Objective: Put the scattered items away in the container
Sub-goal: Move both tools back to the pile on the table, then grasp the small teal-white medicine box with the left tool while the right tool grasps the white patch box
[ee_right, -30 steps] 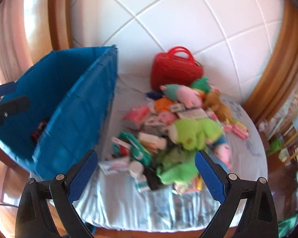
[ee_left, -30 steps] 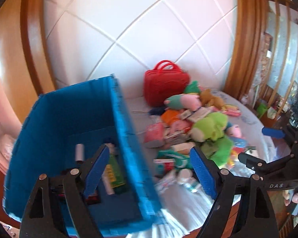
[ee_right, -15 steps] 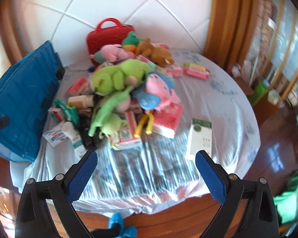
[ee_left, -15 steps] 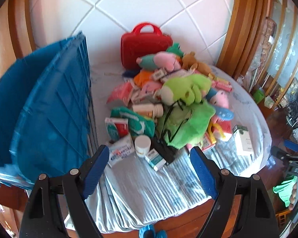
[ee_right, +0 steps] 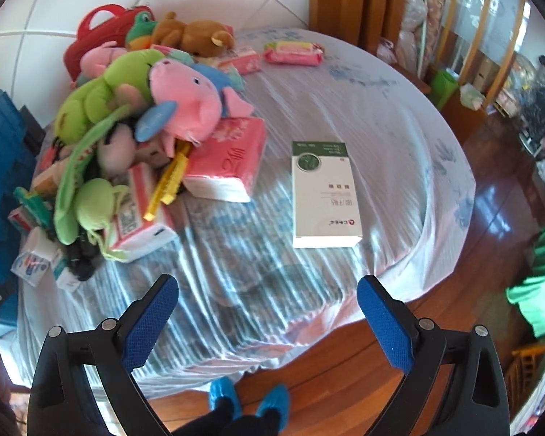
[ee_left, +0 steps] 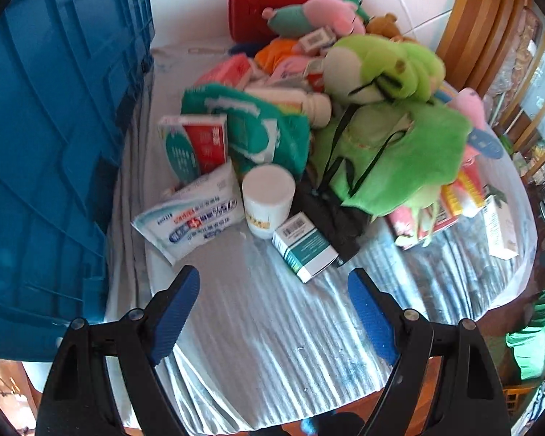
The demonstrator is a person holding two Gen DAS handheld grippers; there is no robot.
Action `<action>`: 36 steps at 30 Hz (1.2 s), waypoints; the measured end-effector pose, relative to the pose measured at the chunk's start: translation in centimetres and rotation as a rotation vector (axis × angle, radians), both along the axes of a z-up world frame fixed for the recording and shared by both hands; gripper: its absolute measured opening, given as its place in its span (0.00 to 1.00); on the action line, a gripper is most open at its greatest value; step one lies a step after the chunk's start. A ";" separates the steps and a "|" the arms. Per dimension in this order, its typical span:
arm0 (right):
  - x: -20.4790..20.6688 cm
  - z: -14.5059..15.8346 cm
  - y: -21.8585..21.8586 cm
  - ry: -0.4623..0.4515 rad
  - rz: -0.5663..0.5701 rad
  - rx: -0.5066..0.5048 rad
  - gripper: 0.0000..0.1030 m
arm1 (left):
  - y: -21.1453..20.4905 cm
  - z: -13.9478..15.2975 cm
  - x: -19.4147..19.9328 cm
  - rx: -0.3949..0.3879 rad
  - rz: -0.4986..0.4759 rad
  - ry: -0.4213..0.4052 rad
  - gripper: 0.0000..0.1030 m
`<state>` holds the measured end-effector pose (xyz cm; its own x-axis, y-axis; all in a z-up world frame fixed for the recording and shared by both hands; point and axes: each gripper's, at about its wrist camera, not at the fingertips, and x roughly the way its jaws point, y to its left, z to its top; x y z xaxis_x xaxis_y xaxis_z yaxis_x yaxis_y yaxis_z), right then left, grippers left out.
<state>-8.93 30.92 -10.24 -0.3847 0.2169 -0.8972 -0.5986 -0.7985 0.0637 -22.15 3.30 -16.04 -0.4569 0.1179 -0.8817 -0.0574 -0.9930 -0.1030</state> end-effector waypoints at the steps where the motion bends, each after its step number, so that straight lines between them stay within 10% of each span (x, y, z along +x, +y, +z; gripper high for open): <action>1: -0.3 -0.5 0.6 -0.004 0.001 -0.011 0.97 | 0.0 -0.6 -0.1 0.009 0.009 -0.007 0.81; 19: -7.4 -9.0 13.0 -0.147 0.080 -0.124 0.97 | 4.4 -7.5 -4.6 -0.011 0.286 -0.101 0.82; 36: -7.3 -11.9 11.9 -0.177 0.077 -0.158 0.97 | 2.5 -8.8 -3.8 -0.075 0.253 -0.157 0.72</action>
